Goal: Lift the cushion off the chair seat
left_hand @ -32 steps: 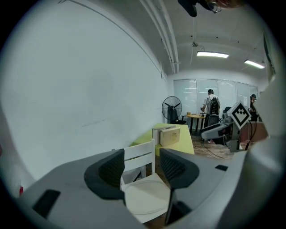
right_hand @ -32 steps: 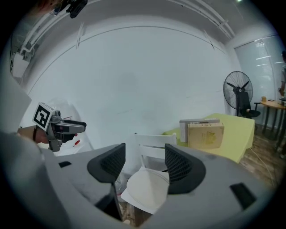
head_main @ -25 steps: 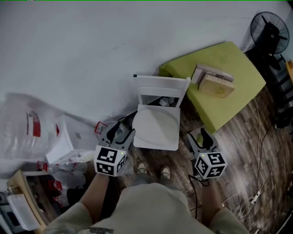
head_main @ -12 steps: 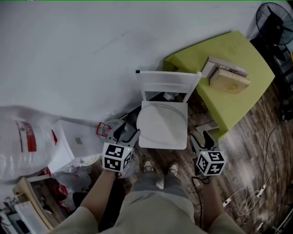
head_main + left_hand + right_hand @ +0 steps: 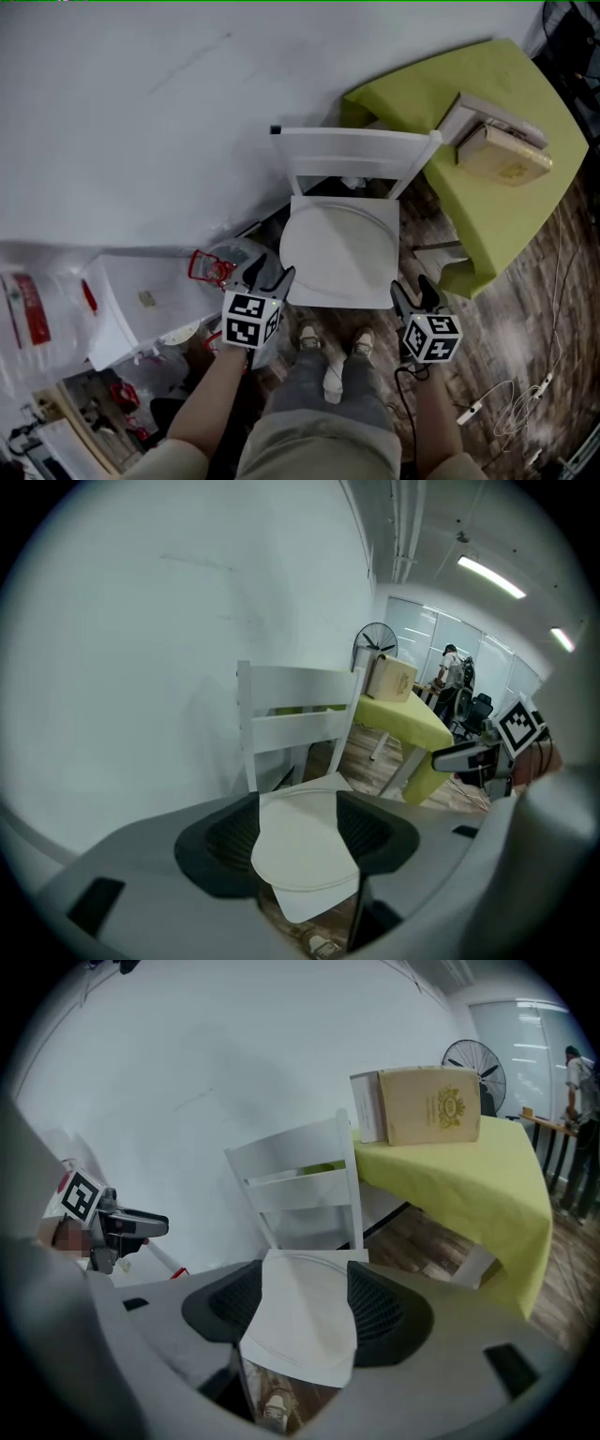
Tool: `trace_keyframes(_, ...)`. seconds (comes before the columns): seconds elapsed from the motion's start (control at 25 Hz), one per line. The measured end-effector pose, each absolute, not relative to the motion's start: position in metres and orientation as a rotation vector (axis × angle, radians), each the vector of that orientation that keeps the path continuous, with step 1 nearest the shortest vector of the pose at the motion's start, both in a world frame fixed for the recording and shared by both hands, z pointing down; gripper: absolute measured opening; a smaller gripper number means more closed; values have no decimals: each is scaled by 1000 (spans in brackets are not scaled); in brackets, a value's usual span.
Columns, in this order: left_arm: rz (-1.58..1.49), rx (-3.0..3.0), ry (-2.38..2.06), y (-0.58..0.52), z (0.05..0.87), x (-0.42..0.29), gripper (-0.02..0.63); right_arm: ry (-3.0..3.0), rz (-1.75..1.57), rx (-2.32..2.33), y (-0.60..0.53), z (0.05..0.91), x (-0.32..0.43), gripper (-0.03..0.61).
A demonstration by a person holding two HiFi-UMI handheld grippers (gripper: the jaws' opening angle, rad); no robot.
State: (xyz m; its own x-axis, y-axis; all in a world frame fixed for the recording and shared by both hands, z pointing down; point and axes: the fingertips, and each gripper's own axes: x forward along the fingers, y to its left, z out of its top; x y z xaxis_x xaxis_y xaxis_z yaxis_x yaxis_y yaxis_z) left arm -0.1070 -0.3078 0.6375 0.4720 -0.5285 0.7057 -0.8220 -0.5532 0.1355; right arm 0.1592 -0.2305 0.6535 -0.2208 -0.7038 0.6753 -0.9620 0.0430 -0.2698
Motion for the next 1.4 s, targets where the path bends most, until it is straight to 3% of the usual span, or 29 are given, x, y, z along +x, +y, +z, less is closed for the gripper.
trace_keyframes(0.68,990,2090,-1008,-326,850,-128,276,-1790,1212,1648,-219,854,166,308)
trace_keyframes(1.4,790,1798,-959,-328,993,-142,350,-1664,1321,1682,-226,984,180,341)
